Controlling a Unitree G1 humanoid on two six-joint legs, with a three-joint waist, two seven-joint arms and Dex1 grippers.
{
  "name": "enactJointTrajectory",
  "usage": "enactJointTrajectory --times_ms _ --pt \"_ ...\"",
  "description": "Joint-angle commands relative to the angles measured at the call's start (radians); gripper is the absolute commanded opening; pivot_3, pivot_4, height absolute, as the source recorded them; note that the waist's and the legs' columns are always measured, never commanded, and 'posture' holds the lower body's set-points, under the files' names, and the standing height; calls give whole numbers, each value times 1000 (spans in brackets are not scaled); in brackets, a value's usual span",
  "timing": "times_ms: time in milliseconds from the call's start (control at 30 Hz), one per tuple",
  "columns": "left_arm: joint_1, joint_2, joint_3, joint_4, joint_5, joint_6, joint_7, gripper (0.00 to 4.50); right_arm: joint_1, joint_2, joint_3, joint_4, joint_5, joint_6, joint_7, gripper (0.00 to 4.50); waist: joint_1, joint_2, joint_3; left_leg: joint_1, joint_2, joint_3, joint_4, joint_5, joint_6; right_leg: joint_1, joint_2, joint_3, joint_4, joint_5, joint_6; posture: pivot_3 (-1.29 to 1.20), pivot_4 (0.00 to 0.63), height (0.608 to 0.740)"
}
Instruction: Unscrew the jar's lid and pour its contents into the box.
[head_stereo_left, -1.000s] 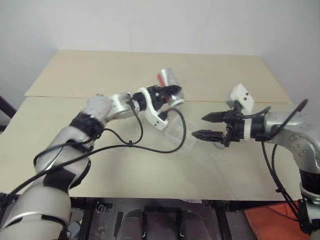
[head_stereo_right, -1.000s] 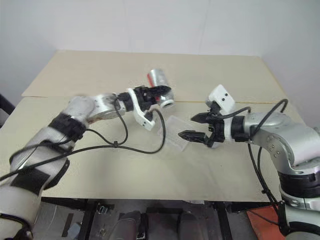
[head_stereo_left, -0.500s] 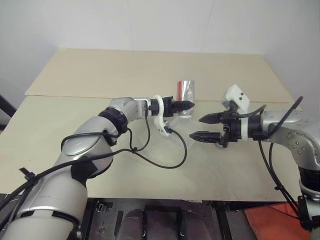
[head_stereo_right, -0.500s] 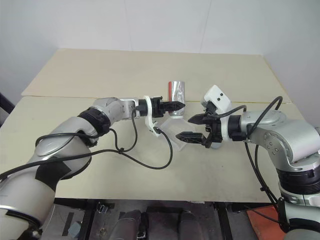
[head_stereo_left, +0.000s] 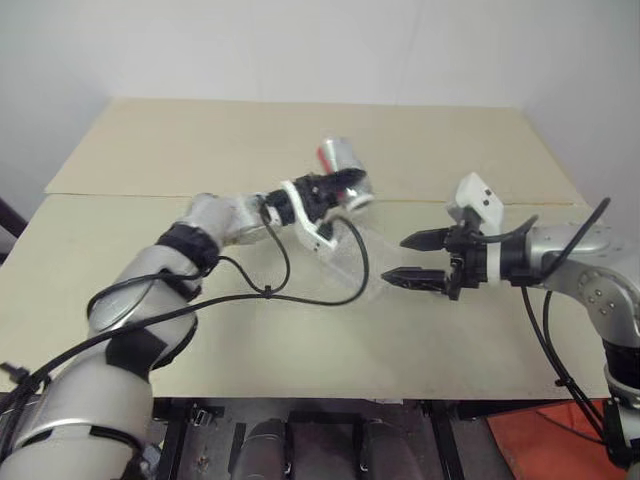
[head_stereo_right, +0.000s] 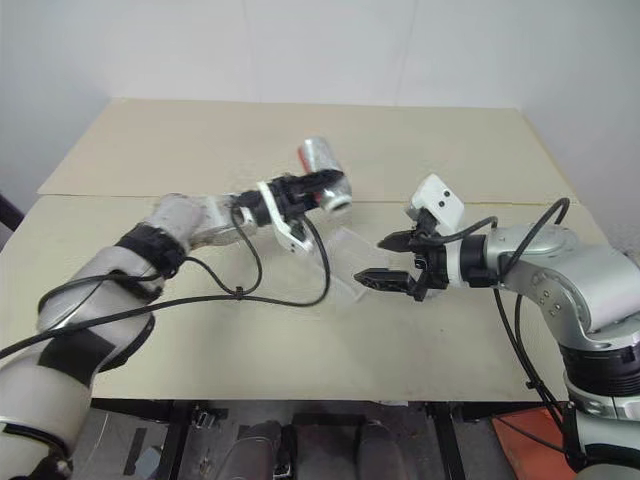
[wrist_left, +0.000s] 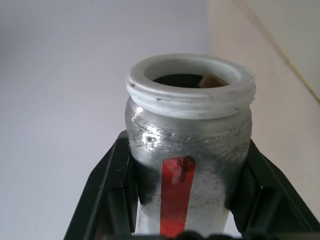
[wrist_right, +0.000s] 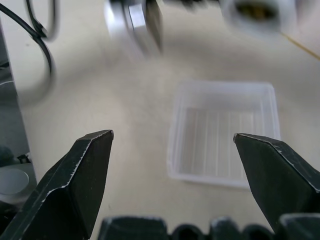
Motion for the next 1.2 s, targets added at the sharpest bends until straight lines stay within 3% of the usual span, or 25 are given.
enactJointTrajectory --times_ms 33,100,167,267,333,600,633,733,900,1033,1200 --pt "140 -22 233 -229 -503 206 -419 2117 6 -8 -62 -33 2 -38 -16 4475 -4 0 0 0 0 0 0 0 0 1 0 0 0 0 0 0 150 740" --pt "230 -71 351 -414 -745 526 -581 2117 16 -6 -61 -37 2 -45 -20 4475 -3 0 0 0 0 -1 3 1 -1 1 0 -1 0 0 0 0 150 740" --pt "279 -143 478 -549 -930 882 -576 2117 25 4 -60 -43 2 -51 -29 4475 0 0 0 -1 1 -4 6 -1 2 4 0 -2 0 0 1 0 150 740" --pt "343 -210 630 -654 -1054 1085 -491 2117 28 19 -56 -50 3 -58 -43 4475 -5 0 0 0 0 -6 9 -4 6 6 0 -2 0 1 3 0 150 740" --pt "371 -226 678 -685 -1074 1115 -476 2117 21 26 -54 -46 6 -63 -41 4475 -10 0 0 3 -1 -6 8 -4 6 7 0 0 -1 1 3 0 150 740" --pt "451 -191 637 -789 -1004 1135 -529 2117 6 28 -31 -25 -4 -82 -28 4475 -8 0 0 7 -2 -5 7 -3 5 9 2 1 -1 1 2 0 150 740" --pt "451 -172 603 -778 -951 1083 -536 2117 5 27 -29 -22 -5 -84 -27 4475 -7 0 0 7 -2 -5 7 -3 5 9 2 1 -2 1 2 0 150 740" --pt "414 -48 381 -686 -605 739 -515 2117 1 22 -24 -18 -7 -89 -19 4475 -2 0 0 7 -3 -4 6 -3 5 9 2 2 -2 1 2 0 150 740" --pt "140 83 61 -386 -26 279 -192 2117 -19 8 -16 -7 -11 -89 5 4475 15 0 0 6 -3 0 6 -3 5 9 2 0 -4 2 0 0 150 740" --pt "-47 44 -107 -208 232 159 3 2117 -38 -3 -4 8 -25 -88 14 4475 23 0 0 5 -3 3 6 -4 6 9 2 0 -5 2 1 0 150 740" --pt "-176 -36 -314 -109 541 189 197 2117 -41 7 -22 -2 -20 -69 -7 4475 23 0 0 2 -2 6 5 -4 7 7 2 0 -4 2 1 0 150 740"
